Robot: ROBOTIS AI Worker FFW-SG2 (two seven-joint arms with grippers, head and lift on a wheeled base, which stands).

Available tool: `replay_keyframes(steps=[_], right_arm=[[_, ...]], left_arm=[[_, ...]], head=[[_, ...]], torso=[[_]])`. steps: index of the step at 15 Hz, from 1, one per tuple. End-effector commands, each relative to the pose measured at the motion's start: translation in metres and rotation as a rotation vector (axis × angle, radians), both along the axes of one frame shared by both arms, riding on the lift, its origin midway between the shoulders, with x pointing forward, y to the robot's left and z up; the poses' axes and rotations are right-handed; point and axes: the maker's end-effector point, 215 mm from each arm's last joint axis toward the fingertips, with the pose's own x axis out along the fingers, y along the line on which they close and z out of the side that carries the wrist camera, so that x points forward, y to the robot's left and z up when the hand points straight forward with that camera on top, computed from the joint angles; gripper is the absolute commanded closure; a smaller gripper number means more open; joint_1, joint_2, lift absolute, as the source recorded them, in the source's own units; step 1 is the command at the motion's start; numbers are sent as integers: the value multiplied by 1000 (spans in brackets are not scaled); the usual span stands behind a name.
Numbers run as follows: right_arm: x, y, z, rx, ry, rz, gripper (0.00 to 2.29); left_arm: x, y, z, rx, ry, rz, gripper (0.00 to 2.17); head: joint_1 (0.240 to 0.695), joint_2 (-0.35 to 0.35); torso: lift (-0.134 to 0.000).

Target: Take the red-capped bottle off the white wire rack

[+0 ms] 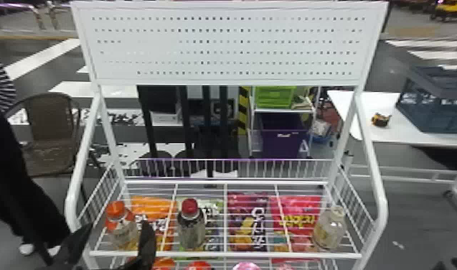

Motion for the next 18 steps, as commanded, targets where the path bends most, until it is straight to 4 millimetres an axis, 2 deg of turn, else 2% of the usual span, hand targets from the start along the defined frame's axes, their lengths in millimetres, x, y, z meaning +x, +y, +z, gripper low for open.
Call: replay_keyframes(steps=[1, 8, 10, 11, 14, 18], right_arm=[[0, -1, 0, -1, 0, -1, 569], [1, 0, 2, 0, -6, 0, 569], [3, 0, 1, 0, -4, -1, 569], [3, 0, 1, -1, -4, -1, 569], [5, 0, 2, 1, -7, -1, 569], [5, -3, -4, 3, 7, -6, 569]], left_arm=[[0, 0, 0, 0, 0, -1, 130], [0, -2, 0, -3, 0, -3, 130], [-1, -6, -8, -4, 14, -9, 130], [-1, -13, -18, -9, 29, -22, 130], [-5, -57, -67, -48, 47, -81, 130], [0, -108, -95, -104, -7, -129, 130]], head=[[499, 0], [499, 0], [499, 0], [499, 0], [499, 0], [499, 0]], torso=[[0], [0], [0], [0], [0], [0]])
